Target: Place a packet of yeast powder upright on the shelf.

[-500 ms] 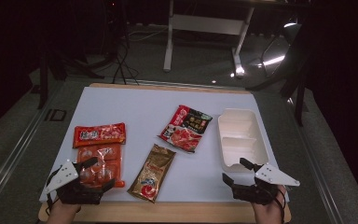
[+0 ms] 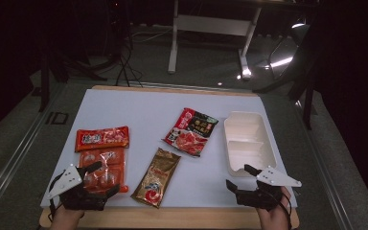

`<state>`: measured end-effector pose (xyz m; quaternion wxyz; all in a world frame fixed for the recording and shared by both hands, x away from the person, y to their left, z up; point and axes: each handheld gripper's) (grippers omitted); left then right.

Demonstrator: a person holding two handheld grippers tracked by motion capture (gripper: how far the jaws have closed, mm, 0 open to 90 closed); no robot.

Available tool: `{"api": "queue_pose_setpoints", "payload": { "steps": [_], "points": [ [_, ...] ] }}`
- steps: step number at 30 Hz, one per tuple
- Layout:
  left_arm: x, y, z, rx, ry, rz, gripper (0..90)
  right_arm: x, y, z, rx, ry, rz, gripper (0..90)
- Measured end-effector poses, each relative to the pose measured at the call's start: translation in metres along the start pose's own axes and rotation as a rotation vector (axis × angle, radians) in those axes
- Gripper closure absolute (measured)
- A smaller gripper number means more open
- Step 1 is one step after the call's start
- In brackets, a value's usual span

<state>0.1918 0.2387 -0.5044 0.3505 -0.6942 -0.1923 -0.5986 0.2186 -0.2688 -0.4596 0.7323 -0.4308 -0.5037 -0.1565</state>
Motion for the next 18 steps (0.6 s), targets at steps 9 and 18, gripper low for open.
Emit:
{"api": "queue_pose_setpoints", "payload": {
  "steps": [9, 18],
  "points": [
    [0.000, 0.000, 0.000, -0.006, -0.029, -0.013, 0.1, 0.017, -0.008, 0.017, -0.012, -0.026, -0.015, 13.6],
    [0.001, 0.004, -0.002, -0.020, -0.004, 0.006, 0.1, 0.040, -0.005, 0.021, 0.028, -0.042, -0.022, 10.8]
  ]
}}
Point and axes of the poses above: each handheld gripper's, and its own axes: y roughly forward along the jaws, x roughly out of its top, z roughly to its left, and after that the axes turned 6 degrees about y, right-handed
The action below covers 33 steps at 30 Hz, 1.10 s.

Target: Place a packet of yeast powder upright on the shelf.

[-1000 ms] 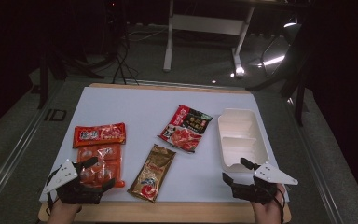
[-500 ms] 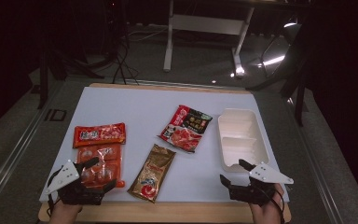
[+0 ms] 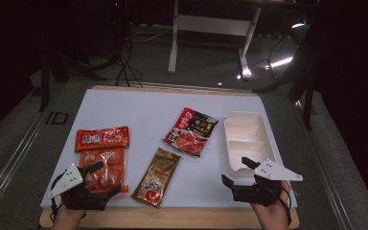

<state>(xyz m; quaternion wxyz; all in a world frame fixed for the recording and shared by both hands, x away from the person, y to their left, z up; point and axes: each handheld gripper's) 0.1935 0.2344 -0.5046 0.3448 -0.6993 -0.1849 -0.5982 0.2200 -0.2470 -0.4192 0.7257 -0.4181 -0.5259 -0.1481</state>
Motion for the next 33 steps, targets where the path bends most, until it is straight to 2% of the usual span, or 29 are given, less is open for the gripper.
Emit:
{"api": "queue_pose_setpoints", "payload": {
  "steps": [2, 5, 8, 9, 11, 13, 15, 17, 18, 19, 23, 26, 27, 33],
  "points": [
    [0.000, 0.001, -0.001, -0.005, 0.007, 0.002, 0.1, 0.003, 0.001, 0.001, 0.001, -0.010, -0.010, 10.8],
    [0.000, 0.001, -0.002, -0.019, 0.012, 0.000, 0.1, 0.020, 0.008, 0.005, 0.047, -0.046, -0.011, 10.8],
    [0.000, 0.002, -0.003, -0.021, 0.013, 0.004, 0.1, 0.023, 0.011, 0.006, 0.066, -0.055, -0.012, 10.7],
    [0.000, 0.002, -0.003, -0.021, 0.015, 0.006, 0.1, 0.034, 0.018, 0.011, 0.105, -0.081, -0.020, 10.3],
    [0.001, 0.002, -0.003, -0.022, 0.013, 0.003, 0.1, 0.041, 0.024, 0.014, 0.098, -0.108, -0.018, 10.3],
    [0.000, 0.002, -0.003, -0.021, 0.012, 0.003, 0.1, 0.041, 0.024, 0.014, 0.098, -0.108, -0.018, 10.3],
    [0.000, 0.002, -0.003, -0.023, 0.012, 0.004, 0.1, 0.049, 0.036, 0.018, 0.104, -0.132, -0.009, 10.4],
    [0.000, 0.002, -0.003, -0.024, 0.012, 0.003, 0.1, 0.053, 0.049, 0.021, 0.126, -0.134, -0.001, 10.4],
    [0.000, 0.002, -0.003, -0.024, 0.012, 0.003, 0.1, 0.053, 0.049, 0.021, 0.126, -0.134, -0.001, 10.4],
    [0.000, 0.002, -0.002, -0.024, 0.015, 0.008, 0.1, 0.054, 0.060, 0.023, 0.140, -0.131, 0.002, 10.9],
    [0.000, 0.002, -0.002, -0.026, 0.009, 0.009, 0.1, 0.053, 0.081, 0.027, 0.173, -0.129, 0.026, 13.1],
    [0.000, 0.002, -0.002, -0.028, 0.009, 0.013, 0.1, 0.052, 0.087, 0.028, 0.185, -0.126, 0.031, 13.2],
    [0.000, 0.002, -0.002, -0.029, 0.009, 0.012, 0.1, 0.050, 0.098, 0.030, 0.199, -0.120, 0.048, 13.7],
    [0.000, 0.003, -0.003, -0.034, 0.009, 0.016, 0.1, 0.043, 0.124, 0.030, 0.221, -0.076, 0.100, 15.9]
  ]
}}
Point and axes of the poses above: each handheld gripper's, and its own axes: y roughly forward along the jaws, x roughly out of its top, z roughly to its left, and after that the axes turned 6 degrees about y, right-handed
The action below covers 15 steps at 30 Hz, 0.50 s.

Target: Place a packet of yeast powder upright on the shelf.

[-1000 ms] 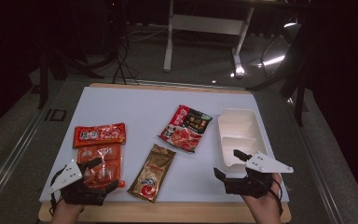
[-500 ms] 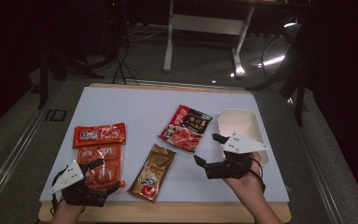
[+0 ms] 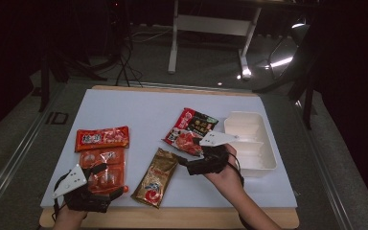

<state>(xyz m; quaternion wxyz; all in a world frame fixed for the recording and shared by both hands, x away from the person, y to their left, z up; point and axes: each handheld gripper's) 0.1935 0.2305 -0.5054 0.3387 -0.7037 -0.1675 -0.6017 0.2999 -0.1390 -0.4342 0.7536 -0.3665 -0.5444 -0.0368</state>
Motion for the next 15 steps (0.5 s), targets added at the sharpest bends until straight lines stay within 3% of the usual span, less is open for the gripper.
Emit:
{"api": "queue_pose_setpoints", "payload": {
  "steps": [10, 15],
  "points": [
    [0.000, 0.001, 0.000, -0.002, 0.002, 0.011, 0.1, -0.013, 0.035, -0.006, 0.024, 0.018, 0.068, 21.8],
    [-0.001, 0.002, 0.000, -0.002, 0.007, 0.018, 0.1, -0.020, 0.052, -0.008, 0.012, 0.012, 0.102, 24.9]
  ]
}}
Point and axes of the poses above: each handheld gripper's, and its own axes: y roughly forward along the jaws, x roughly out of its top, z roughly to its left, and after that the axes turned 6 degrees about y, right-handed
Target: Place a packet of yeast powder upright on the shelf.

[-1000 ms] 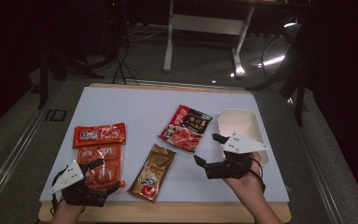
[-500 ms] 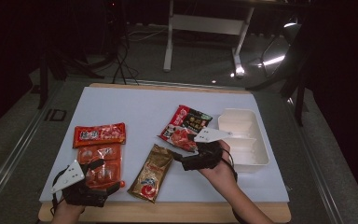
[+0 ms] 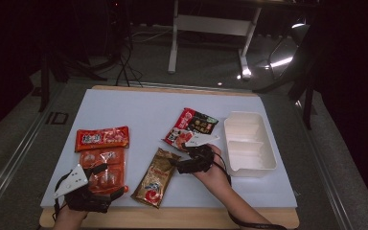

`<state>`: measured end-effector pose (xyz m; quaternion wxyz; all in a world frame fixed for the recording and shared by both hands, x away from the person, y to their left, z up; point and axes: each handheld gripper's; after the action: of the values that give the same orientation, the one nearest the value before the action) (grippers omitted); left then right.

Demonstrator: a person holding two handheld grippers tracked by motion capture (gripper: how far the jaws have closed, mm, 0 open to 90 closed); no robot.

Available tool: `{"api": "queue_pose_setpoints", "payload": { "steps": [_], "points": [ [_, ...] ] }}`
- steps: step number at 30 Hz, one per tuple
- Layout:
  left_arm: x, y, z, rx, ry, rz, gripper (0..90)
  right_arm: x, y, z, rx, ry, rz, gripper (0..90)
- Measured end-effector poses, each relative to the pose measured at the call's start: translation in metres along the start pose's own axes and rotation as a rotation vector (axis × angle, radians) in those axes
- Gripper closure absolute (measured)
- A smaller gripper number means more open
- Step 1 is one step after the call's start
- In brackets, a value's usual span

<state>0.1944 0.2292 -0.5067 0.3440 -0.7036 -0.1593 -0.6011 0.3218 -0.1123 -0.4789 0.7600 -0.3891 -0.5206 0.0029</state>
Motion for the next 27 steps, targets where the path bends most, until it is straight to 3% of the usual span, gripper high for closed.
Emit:
{"api": "queue_pose_setpoints", "payload": {
  "steps": [9, 20, 22, 27],
  "points": [
    [0.000, 0.001, -0.001, -0.003, 0.009, 0.008, 0.1, -0.012, 0.028, -0.008, 0.019, 0.039, 0.064, 32.6],
    [0.000, 0.003, -0.002, -0.008, 0.024, 0.028, 0.1, -0.023, 0.045, -0.013, -0.012, 0.034, 0.131, 36.7],
    [-0.001, 0.003, -0.003, -0.009, 0.027, 0.034, 0.1, -0.027, 0.051, -0.014, -0.036, 0.023, 0.159, 36.2],
    [-0.001, 0.004, -0.003, -0.011, 0.030, 0.038, 0.1, -0.031, 0.057, -0.018, -0.032, 0.031, 0.194, 34.2]
  ]
}}
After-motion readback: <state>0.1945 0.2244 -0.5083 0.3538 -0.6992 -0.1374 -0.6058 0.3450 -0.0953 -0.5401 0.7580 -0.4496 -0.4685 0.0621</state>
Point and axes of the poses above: each handheld gripper's, and its own axes: y roughly forward along the jaws, x roughly out of its top, z roughly to its left, and after that the axes turned 6 degrees about y, right-handed
